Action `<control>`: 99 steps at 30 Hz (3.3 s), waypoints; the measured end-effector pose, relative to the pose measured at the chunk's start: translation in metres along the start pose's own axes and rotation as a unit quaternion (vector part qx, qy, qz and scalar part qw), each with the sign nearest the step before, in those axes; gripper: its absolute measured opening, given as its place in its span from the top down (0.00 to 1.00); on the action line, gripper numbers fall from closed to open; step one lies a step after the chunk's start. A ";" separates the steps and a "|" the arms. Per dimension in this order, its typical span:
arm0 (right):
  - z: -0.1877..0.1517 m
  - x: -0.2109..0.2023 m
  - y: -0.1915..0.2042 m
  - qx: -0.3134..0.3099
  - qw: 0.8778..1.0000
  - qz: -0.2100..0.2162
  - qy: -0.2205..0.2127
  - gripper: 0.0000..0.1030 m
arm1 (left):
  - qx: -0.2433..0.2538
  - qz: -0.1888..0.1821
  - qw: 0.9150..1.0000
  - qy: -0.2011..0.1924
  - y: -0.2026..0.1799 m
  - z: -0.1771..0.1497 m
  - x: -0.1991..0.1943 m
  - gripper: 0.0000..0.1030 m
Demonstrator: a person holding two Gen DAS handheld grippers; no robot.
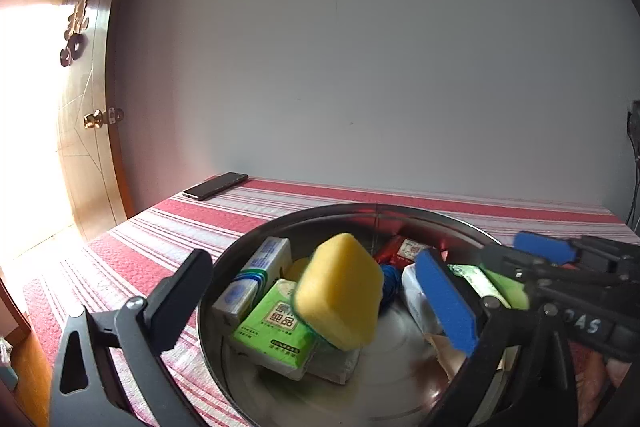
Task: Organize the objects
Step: 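Lower the sponge and white bar into the tin bowl and open both grippers, then move both grippers back to the yellow pack and green tissue pack on the bed, then grasp the yellow pack with the left gripper while the right grasps the green tissue pack, then lift the yellow pack and green tissue pack and carry them over the tin bowl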
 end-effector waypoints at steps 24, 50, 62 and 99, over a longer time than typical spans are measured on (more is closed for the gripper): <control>-0.051 -0.076 -0.244 0.093 0.977 -0.187 0.048 0.36 | 0.141 -0.148 0.978 0.044 -0.196 0.005 -0.002 0.00; -0.069 -0.041 -0.278 0.103 0.965 -0.194 0.142 0.32 | 0.178 -0.204 0.939 0.211 -0.277 -0.058 0.091 0.00; -0.071 -0.037 -0.274 0.107 0.964 -0.189 0.153 0.32 | 0.177 -0.238 0.917 0.265 -0.285 -0.075 0.100 0.18; -0.068 -0.047 -0.256 0.132 0.965 -0.182 0.132 0.47 | 0.161 -0.231 0.929 0.241 -0.276 -0.069 0.093 0.52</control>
Point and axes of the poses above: each gripper's, at about its wrist camera, not at the fingertips, and x roughly the way its jaws point, y to its left, z to its top, the point moved 9 cm from there along x, roughly the way its jaws point, and after that the axes turned 5 degrees about -z, right-handed, at the moved point
